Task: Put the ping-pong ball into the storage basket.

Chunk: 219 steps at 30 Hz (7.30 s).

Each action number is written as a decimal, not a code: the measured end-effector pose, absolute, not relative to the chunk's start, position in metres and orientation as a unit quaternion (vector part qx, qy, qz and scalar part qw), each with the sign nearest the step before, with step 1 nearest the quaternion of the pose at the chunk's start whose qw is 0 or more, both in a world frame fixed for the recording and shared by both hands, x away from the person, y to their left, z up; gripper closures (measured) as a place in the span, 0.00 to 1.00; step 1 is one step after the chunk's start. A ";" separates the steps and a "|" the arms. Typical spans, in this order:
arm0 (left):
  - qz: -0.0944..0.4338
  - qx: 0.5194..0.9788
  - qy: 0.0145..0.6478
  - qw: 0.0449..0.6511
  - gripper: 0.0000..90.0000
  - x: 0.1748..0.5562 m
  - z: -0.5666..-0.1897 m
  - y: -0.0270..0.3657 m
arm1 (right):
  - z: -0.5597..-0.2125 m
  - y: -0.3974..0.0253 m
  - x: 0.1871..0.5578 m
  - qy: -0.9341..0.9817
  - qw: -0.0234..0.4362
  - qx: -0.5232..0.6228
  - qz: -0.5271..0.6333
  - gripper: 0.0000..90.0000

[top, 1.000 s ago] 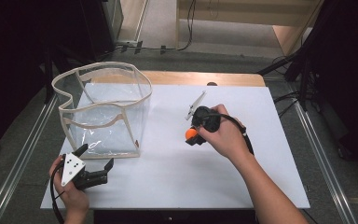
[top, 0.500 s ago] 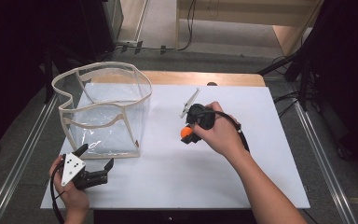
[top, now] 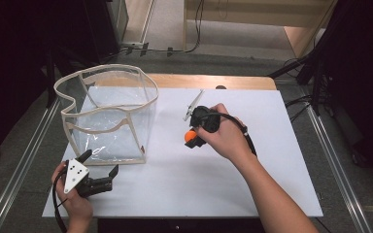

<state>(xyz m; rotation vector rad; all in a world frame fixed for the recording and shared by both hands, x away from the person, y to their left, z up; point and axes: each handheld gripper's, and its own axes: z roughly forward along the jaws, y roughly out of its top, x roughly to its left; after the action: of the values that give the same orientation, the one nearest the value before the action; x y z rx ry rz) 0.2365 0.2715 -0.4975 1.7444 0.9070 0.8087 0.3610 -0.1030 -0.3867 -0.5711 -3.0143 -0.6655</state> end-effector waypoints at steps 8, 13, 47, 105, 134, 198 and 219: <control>0.332 0.718 0.372 0.486 0.00 0.236 -0.497 0.271 | -0.382 -0.098 0.362 -0.960 0.001 -0.179 -0.215 0.53; 0.332 0.717 0.372 0.487 0.00 0.236 -0.497 0.272 | -0.379 -0.095 0.364 -0.960 0.000 -0.172 -0.219 0.53; 0.327 0.716 0.371 0.493 0.00 0.236 -0.497 0.273 | -0.364 -0.069 0.371 -0.962 0.006 -0.156 -0.223 0.53; 0.324 0.714 0.372 0.496 0.00 0.237 -0.497 0.273 | -0.319 -0.046 0.395 -0.966 0.002 -0.139 -0.220 0.53; 0.323 0.715 0.372 0.496 0.00 0.237 -0.497 0.273 | -0.293 -0.040 0.403 -0.967 0.001 -0.132 -0.220 0.53; 0.322 0.714 0.372 0.498 0.00 0.237 -0.497 0.274 | -0.264 -0.006 0.442 -0.965 -0.014 -0.136 -0.224 0.53; 0.321 0.714 0.372 0.498 0.00 0.237 -0.496 0.274 | -0.274 0.007 0.449 -0.962 -0.015 -0.151 -0.226 0.52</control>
<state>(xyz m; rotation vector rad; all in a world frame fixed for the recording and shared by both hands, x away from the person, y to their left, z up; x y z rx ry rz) 0.2371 0.2744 -0.4964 1.7288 0.8999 0.7781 0.4494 0.0065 -0.2737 -0.4776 -3.0527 -0.7164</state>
